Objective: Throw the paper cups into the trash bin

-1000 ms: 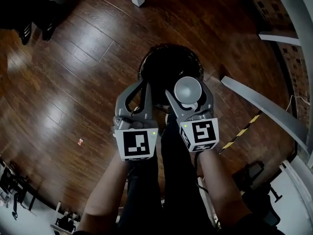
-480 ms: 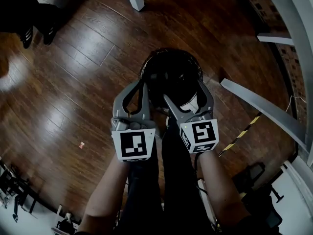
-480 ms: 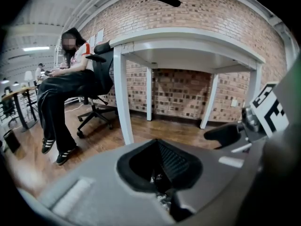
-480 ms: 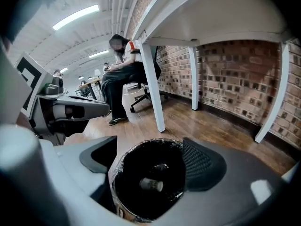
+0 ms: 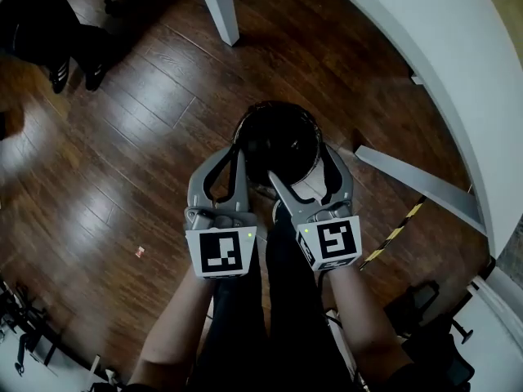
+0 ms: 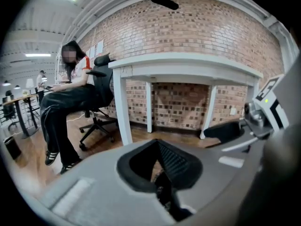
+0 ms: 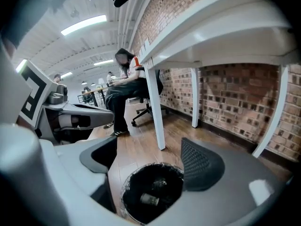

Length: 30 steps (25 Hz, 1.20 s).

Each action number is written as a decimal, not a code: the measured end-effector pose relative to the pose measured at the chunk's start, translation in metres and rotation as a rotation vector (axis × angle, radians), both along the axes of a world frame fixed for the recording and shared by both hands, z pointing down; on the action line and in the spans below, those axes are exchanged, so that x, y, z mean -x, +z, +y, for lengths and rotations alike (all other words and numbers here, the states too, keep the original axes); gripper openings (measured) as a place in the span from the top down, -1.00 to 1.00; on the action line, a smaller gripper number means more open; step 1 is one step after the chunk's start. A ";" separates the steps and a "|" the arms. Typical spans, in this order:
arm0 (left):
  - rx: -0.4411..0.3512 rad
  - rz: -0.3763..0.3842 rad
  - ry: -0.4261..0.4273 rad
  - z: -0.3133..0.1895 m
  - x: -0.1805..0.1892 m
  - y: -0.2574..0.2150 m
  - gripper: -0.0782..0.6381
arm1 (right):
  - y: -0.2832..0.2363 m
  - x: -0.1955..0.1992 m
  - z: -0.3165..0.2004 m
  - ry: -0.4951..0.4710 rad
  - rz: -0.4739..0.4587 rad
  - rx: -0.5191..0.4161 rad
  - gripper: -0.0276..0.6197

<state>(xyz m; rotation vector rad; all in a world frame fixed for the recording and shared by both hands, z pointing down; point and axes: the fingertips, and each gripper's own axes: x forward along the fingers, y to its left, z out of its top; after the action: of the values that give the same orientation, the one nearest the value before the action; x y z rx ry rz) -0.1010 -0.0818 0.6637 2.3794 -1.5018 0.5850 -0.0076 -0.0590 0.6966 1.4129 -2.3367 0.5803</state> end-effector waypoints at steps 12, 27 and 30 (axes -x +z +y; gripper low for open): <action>-0.226 0.045 0.000 -0.012 -0.009 -0.182 0.77 | -0.198 0.007 -0.020 0.011 -0.083 -0.264 -0.40; -0.417 0.138 -0.035 0.010 0.002 -0.368 0.77 | -0.394 -0.003 -0.012 0.015 -0.150 -0.524 -0.13; -0.446 0.145 -0.020 0.016 -0.002 -0.394 0.77 | -0.425 0.000 -0.005 -0.001 -0.145 -0.575 0.08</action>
<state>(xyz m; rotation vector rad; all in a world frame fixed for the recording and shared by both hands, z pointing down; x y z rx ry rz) -0.0987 -0.0654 0.2693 2.6496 -1.7319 0.0681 -0.0080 -0.0637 0.2718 1.6404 -2.7574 -0.0075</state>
